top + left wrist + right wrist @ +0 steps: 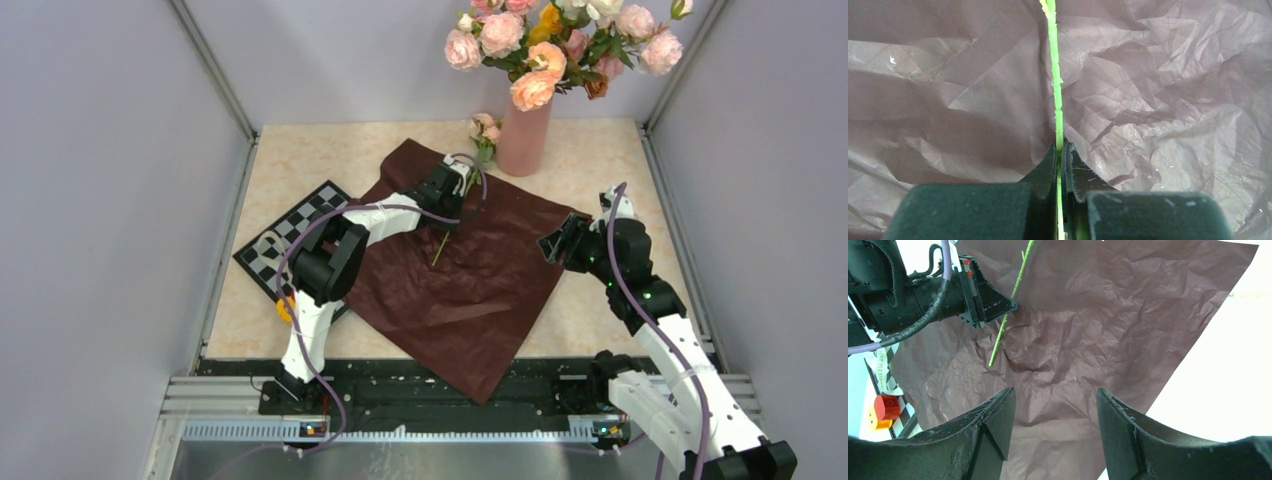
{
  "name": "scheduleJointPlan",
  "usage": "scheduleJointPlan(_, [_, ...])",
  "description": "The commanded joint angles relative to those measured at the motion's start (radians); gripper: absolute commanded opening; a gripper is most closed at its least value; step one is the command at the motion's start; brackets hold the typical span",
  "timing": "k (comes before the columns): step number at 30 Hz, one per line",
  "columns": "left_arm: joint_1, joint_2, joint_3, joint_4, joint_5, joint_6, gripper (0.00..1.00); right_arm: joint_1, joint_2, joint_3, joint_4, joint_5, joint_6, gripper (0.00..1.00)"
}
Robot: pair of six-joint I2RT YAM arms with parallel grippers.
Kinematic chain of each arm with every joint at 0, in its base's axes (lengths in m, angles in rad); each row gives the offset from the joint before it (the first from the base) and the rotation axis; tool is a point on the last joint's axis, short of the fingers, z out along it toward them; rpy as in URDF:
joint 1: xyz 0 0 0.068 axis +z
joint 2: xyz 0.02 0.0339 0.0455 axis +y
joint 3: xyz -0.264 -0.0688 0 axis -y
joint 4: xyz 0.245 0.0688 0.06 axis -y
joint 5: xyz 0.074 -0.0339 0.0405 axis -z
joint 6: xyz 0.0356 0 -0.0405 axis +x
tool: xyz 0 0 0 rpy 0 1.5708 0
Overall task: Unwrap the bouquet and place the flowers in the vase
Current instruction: Pick up the fake flower from the wrapping paper.
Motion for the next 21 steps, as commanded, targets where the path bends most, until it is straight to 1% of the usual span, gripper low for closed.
scheduleJointPlan(1, [0.002,-0.055,-0.023,0.037,0.044,0.018,0.00,-0.009,0.002,-0.014,0.040,-0.002,0.018,0.61])
scheduleJointPlan(3, [0.001,-0.098,-0.060,0.070,0.038,0.016,0.00,-0.008,0.000,-0.014,0.042,-0.002,0.018,0.61])
scheduleJointPlan(6, [0.002,-0.195,-0.191,0.206,-0.014,0.012,0.00,-0.008,-0.001,-0.012,0.044,0.000,0.017,0.62])
scheduleJointPlan(8, [0.001,-0.263,-0.248,0.268,-0.048,-0.001,0.00,-0.008,-0.003,-0.012,0.045,0.000,0.017,0.63])
scheduleJointPlan(14, [0.001,-0.440,-0.388,0.308,-0.129,-0.104,0.00,-0.009,-0.009,-0.012,0.055,-0.007,0.026,0.64])
scheduleJointPlan(18, [0.002,-0.585,-0.564,0.406,-0.186,-0.153,0.00,-0.008,-0.004,-0.016,0.065,-0.016,0.029,0.64])
scheduleJointPlan(21, [0.000,-0.695,-0.685,0.468,-0.160,-0.165,0.00,-0.008,0.004,-0.022,0.101,-0.070,0.034,0.68])
